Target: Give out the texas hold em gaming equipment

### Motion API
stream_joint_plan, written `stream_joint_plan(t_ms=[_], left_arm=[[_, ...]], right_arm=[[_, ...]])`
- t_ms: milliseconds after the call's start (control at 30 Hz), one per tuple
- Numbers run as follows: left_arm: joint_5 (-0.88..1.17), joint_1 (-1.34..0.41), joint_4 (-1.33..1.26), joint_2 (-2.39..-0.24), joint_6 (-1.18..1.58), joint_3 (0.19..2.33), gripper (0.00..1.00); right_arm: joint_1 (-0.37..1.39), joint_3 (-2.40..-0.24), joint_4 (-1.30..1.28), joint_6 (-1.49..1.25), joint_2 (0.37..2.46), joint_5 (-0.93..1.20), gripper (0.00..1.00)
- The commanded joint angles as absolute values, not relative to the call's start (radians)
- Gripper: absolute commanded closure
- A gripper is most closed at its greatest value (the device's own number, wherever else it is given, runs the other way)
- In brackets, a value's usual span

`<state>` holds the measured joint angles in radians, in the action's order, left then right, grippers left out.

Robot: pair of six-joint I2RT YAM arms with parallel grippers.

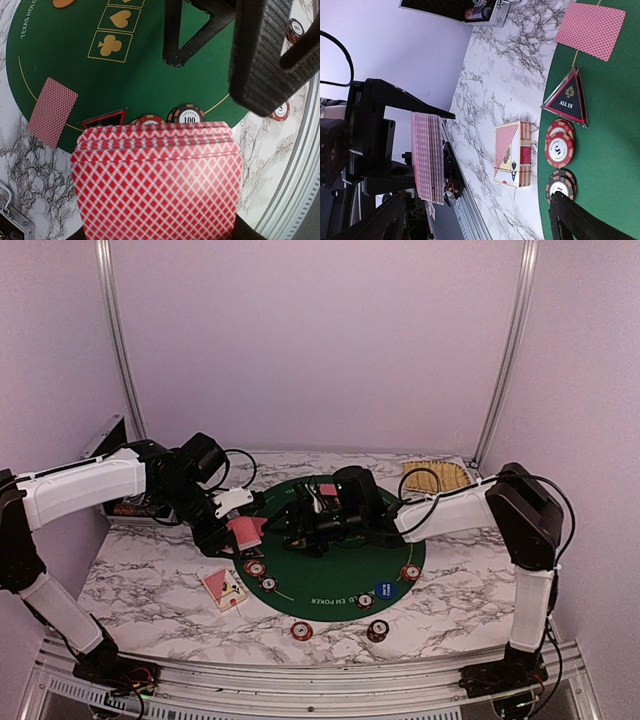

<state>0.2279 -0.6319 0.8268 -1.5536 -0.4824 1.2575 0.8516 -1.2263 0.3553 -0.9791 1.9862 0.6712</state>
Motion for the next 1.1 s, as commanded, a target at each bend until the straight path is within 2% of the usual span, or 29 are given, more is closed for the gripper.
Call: stream_joint_plan(t_ms=[0,600,1067], left_arm=[[0.253,-0.627,0.821,-1.529,-0.486,1.288,1.00],[0.253,-0.627,0.818,-1.526,-0.481,1.288,1.00],[0.264,-0.627,0.818,-1.519,-0.474,1.293,1.00]], right_arm=[[0.872,-1.264,0.448,-1.037,2.017,0.700,0.01],[0.904,-1.368,0.495,-1.088,2.111,0.725,0.01],[0.927,-1.477,0.586,-1.165,2.227,0.739,0.08]])
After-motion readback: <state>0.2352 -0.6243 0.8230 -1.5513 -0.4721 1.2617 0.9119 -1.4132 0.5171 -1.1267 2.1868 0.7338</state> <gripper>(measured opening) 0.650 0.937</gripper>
